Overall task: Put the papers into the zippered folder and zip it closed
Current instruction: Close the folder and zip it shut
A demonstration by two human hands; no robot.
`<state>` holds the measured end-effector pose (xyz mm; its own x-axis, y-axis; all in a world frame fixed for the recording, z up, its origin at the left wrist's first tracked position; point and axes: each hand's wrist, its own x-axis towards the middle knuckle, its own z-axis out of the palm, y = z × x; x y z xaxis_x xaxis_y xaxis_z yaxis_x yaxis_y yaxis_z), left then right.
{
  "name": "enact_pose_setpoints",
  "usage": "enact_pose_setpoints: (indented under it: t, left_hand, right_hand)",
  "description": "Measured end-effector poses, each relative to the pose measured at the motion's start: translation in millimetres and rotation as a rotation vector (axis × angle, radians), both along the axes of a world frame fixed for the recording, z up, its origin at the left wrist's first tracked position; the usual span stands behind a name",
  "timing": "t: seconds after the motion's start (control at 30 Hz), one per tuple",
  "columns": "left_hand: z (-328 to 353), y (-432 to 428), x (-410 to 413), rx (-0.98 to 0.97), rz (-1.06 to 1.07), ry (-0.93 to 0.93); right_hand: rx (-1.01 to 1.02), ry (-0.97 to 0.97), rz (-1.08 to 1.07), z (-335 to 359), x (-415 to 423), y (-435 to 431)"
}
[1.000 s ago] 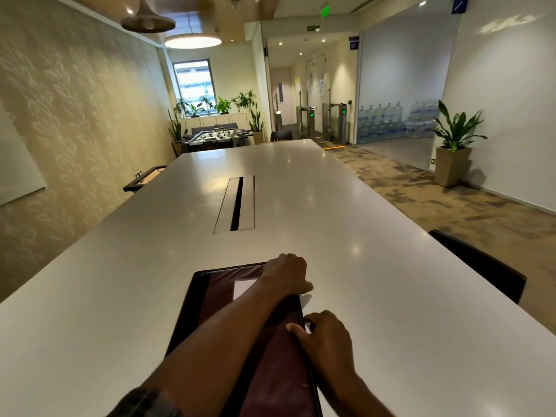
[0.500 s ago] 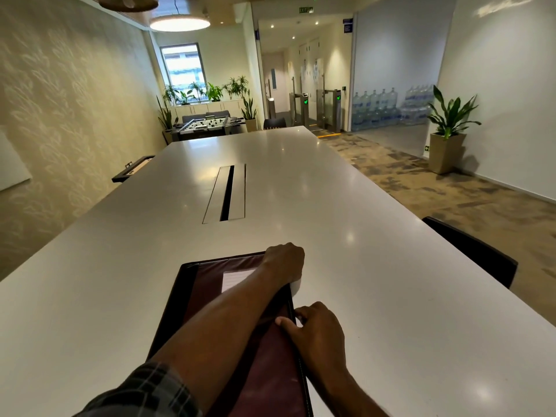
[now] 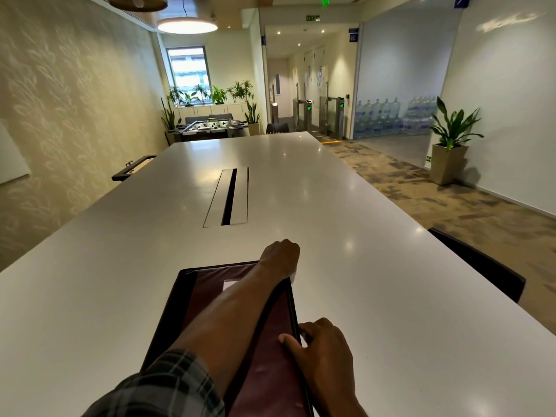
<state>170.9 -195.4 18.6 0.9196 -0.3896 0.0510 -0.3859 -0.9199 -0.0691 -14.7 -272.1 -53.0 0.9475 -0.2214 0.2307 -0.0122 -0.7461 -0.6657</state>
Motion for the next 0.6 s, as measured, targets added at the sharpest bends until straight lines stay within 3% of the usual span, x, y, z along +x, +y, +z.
enact_pose_setpoints:
  t: [0.27, 0.6]
  left_hand:
    - [1, -1, 22, -0.144, 0.250, 0.058]
    - [7, 38, 40, -0.551, 0.610, 0.208]
  right_hand:
    - [-0.032, 0.025, 0.026, 2, -3, 1]
    - [-0.078, 0.087, 0.058, 5, -2, 4]
